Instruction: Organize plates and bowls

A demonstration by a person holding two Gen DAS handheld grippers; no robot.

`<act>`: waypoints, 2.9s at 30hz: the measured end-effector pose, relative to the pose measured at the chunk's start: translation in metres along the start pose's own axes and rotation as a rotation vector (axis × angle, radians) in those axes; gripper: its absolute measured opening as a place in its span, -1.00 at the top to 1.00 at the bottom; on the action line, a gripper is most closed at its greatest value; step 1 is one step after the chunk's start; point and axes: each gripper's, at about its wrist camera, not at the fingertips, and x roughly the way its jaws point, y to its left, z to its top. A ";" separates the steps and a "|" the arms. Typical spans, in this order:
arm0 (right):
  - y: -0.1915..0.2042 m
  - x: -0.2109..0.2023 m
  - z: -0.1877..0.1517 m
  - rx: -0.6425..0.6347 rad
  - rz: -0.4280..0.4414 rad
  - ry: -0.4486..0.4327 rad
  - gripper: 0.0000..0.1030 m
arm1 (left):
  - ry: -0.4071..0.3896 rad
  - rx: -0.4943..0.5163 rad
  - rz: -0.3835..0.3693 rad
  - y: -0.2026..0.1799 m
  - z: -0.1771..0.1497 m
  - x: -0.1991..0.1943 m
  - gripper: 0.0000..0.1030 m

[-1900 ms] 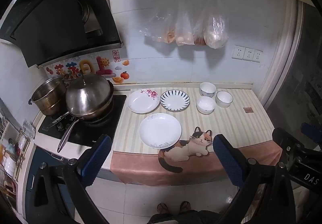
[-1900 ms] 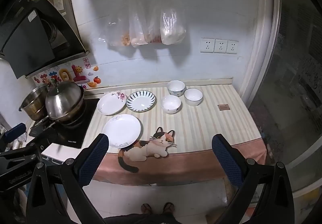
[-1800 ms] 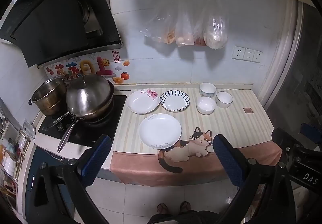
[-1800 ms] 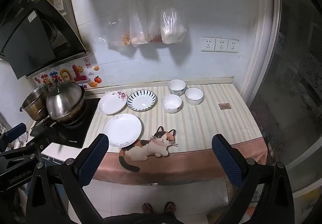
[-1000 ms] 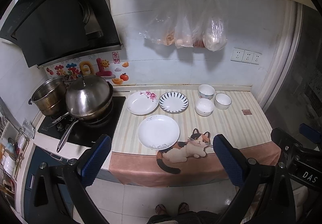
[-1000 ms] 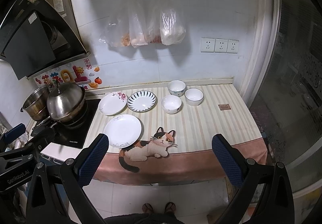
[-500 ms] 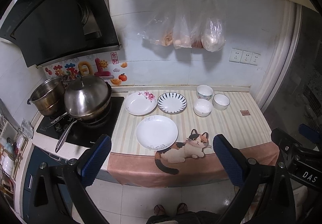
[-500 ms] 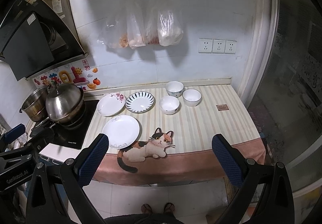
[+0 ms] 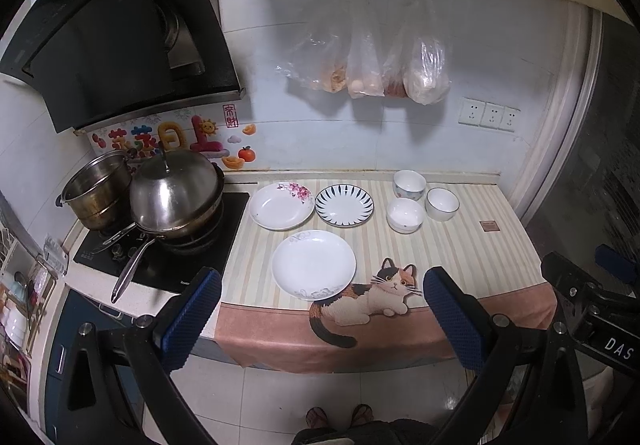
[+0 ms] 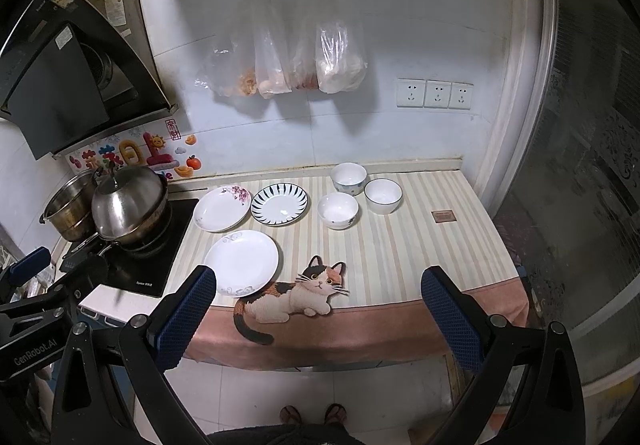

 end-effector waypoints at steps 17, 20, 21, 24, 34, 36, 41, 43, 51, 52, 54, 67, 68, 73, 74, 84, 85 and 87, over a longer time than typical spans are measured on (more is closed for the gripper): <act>0.003 0.001 0.003 0.003 -0.001 -0.001 -1.00 | 0.000 0.000 0.003 0.004 0.004 0.003 -1.00; 0.004 0.002 0.004 0.003 0.000 0.000 -1.00 | -0.001 0.002 0.004 0.005 0.003 0.003 -1.00; 0.003 0.002 0.003 0.004 0.000 -0.001 -1.00 | -0.001 0.003 0.003 0.005 0.004 0.004 -1.00; 0.004 0.003 0.003 0.005 0.003 0.003 -1.00 | 0.006 0.008 0.003 0.006 0.009 0.011 -1.00; 0.012 0.024 0.011 0.026 0.009 0.019 -1.00 | 0.012 0.009 0.044 0.015 0.013 0.049 -1.00; 0.012 0.040 0.012 0.048 0.041 0.006 -1.00 | 0.022 0.006 0.063 0.021 0.013 0.068 -1.00; 0.016 0.106 0.007 0.057 0.084 0.000 -1.00 | 0.082 -0.016 0.123 0.052 0.009 0.145 -1.00; 0.018 0.148 0.004 0.089 0.120 0.062 -1.00 | 0.128 -0.027 0.125 0.068 0.004 0.186 -1.00; 0.045 0.371 -0.036 0.159 0.247 0.369 -1.00 | 0.373 -0.104 0.085 0.130 -0.021 0.375 -1.00; 0.048 0.393 -0.041 0.156 0.257 0.379 -1.00 | 0.393 -0.102 0.087 0.133 -0.023 0.387 -0.99; 0.061 0.442 -0.053 0.125 0.274 0.403 -0.99 | 0.442 -0.103 0.039 0.139 -0.028 0.423 -0.98; 0.096 0.589 -0.089 0.162 0.348 0.607 -0.11 | 0.698 -0.091 -0.207 0.131 -0.068 0.530 0.16; 0.099 0.592 -0.088 0.155 0.346 0.605 0.15 | 0.673 -0.082 -0.210 0.129 -0.067 0.526 0.20; 0.098 0.586 -0.091 0.178 0.331 0.620 0.55 | 0.676 -0.081 -0.209 0.124 -0.066 0.518 0.20; 0.098 0.585 -0.091 0.179 0.327 0.619 0.55 | 0.672 -0.076 -0.209 0.123 -0.065 0.516 0.20; 0.067 0.556 -0.078 0.201 0.340 0.610 0.56 | 0.617 -0.013 -0.218 0.083 -0.044 0.467 0.20; 0.062 0.552 -0.077 0.200 0.339 0.607 0.56 | 0.614 -0.007 -0.218 0.075 -0.043 0.467 0.20; 0.050 0.543 -0.072 0.192 0.335 0.603 0.56 | 0.607 0.012 -0.219 0.060 -0.043 0.458 0.20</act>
